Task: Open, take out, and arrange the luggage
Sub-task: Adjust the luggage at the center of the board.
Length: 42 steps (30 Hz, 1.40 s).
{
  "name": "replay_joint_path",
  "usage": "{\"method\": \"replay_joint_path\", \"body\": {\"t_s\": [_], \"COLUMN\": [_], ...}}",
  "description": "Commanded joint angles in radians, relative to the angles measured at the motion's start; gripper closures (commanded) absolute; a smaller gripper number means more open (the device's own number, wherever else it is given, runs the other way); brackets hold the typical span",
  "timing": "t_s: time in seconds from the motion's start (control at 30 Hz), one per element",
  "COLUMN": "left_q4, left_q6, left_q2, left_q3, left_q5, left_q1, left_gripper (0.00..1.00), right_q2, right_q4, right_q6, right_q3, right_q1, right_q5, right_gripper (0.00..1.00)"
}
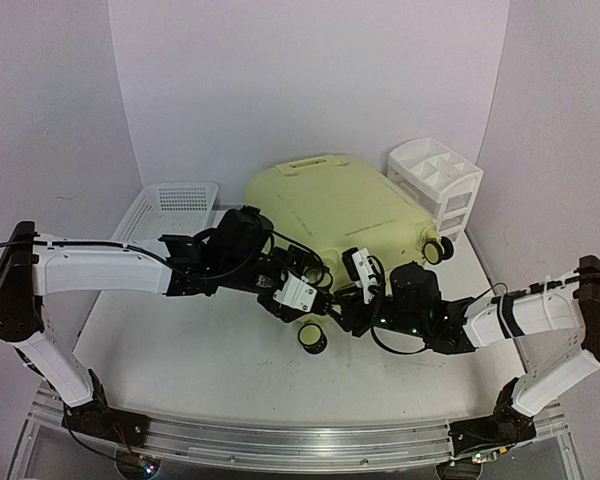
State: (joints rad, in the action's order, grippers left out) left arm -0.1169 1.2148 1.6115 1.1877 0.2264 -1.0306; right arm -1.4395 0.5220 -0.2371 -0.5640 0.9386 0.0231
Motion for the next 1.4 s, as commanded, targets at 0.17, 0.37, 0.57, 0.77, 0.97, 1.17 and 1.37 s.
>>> {"method": "replay_joint_path", "body": {"t_s": [0.17,0.37,0.57,0.77,0.97,1.17,1.37], "left_q4": [0.279,0.321,0.323,0.323,0.321,0.321,0.321], "left_q6": [0.147,0.142,0.147,0.122,0.041,-0.088,-0.203], "left_q2": [-0.018,-0.031,-0.023,-0.023,-0.008,0.009,0.079], "left_q3": [-0.081,-0.091,-0.087,-0.082,-0.048,0.008,0.096], "left_q5": [-0.121,-0.160,-0.212,-0.217,-0.251,-0.290,-0.366], "left_q1": [-0.037,-0.045,-0.059,-0.066,-0.100,-0.151,-0.210], "left_gripper": [0.32,0.66,0.87,1.00,1.00,1.00,1.00], "right_q2": [0.049,0.067,0.129,0.203,0.278,0.323,0.328], "right_q4": [0.053,0.042,0.011,-0.087,-0.155,-0.159,-0.140], "right_q6": [-0.027,-0.045,-0.075,-0.079,-0.114,-0.149,-0.150], "right_q3": [-0.027,-0.012,0.045,0.091,0.157,0.227,0.257], "right_q1": [0.001,0.002,0.001,0.001,0.000,0.001,0.002], "right_q5": [0.008,-0.016,-0.104,-0.189,-0.250,-0.236,-0.219], "right_gripper": [0.60,0.59,0.52,0.45,0.42,0.43,0.48]}}
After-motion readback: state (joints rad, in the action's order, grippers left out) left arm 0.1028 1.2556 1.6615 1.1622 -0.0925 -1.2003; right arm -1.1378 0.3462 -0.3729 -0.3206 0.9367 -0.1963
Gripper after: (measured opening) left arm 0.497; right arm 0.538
